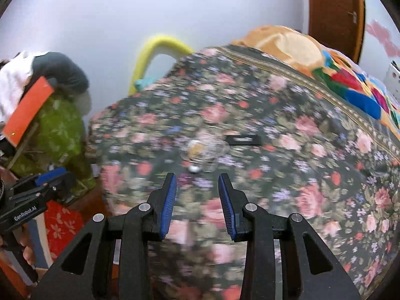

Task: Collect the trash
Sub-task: 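Move both open tools back over the remaining bed items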

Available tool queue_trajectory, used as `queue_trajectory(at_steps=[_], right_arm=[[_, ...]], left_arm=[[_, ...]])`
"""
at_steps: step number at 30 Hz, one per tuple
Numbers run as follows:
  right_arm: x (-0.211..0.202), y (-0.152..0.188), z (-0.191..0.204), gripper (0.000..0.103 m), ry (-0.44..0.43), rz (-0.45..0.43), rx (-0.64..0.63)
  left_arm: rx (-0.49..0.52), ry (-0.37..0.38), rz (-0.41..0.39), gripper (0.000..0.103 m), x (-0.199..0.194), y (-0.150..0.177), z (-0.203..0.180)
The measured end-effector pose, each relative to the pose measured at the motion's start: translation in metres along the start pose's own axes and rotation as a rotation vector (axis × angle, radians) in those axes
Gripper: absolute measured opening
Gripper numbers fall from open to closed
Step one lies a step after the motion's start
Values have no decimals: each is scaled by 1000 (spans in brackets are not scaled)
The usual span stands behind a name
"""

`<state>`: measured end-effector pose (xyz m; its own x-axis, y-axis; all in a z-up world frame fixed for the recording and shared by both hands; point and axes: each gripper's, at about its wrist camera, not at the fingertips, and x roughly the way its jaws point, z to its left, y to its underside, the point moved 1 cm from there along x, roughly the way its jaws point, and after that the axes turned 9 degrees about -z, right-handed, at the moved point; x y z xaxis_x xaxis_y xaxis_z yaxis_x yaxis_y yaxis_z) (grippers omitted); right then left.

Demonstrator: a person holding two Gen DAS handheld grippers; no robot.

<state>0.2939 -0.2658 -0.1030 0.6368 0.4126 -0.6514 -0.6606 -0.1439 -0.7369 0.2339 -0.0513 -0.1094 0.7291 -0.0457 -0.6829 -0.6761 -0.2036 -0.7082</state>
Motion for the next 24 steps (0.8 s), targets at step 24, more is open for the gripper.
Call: queue_trajectory(at_steps=[24], right_arm=[[166, -25, -62, 59, -37, 127, -326]], left_arm=[[227, 65, 136, 48, 148, 24, -84]])
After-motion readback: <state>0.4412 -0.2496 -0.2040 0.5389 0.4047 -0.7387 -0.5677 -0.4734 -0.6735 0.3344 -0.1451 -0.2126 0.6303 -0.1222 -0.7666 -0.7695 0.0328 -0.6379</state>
